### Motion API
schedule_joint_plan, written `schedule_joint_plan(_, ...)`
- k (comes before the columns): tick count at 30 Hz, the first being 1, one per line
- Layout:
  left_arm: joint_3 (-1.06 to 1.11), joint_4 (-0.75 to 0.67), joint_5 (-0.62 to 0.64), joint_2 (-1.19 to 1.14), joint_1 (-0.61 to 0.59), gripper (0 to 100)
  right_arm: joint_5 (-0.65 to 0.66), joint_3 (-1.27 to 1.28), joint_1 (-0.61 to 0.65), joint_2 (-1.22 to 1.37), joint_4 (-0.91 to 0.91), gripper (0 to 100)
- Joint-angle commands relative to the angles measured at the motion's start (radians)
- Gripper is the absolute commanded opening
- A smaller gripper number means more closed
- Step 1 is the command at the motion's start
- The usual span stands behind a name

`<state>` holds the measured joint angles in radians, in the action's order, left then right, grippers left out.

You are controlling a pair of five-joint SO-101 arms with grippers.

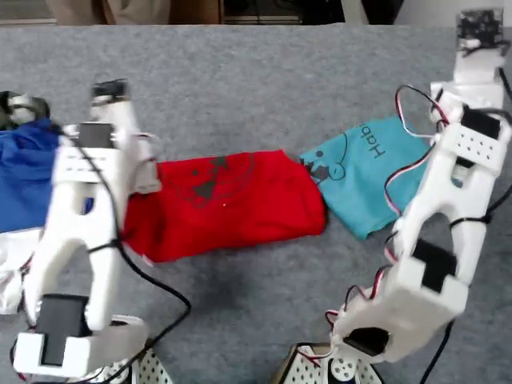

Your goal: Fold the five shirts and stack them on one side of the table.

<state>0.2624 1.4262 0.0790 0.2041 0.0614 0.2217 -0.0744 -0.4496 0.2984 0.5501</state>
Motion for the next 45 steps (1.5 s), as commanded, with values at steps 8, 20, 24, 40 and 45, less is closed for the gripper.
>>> schedule_joint_plan(8,-0.212,-0.074,0.092,-0.038,0.359,2,-0.239,-0.064,-0.133,0.128,-0.103,1.2)
schedule_joint_plan(20,-0.548,-0.115,0.107,-0.452,0.514,2,-0.239,-0.090,-0.134,0.140,-0.098,1.2)
schedule_joint_plan(24,-0.661,-0.115,0.107,-0.547,0.565,2,-0.239,-0.090,-0.134,0.140,-0.098,1.2)
schedule_joint_plan(40,-0.764,-0.101,0.198,-0.688,0.608,14,-0.239,-0.090,-0.133,0.142,-0.095,1.2)
schedule_joint_plan(45,-0.888,-0.025,0.334,-0.685,0.485,20,-0.184,-0.097,-0.117,0.133,-0.048,0.9)
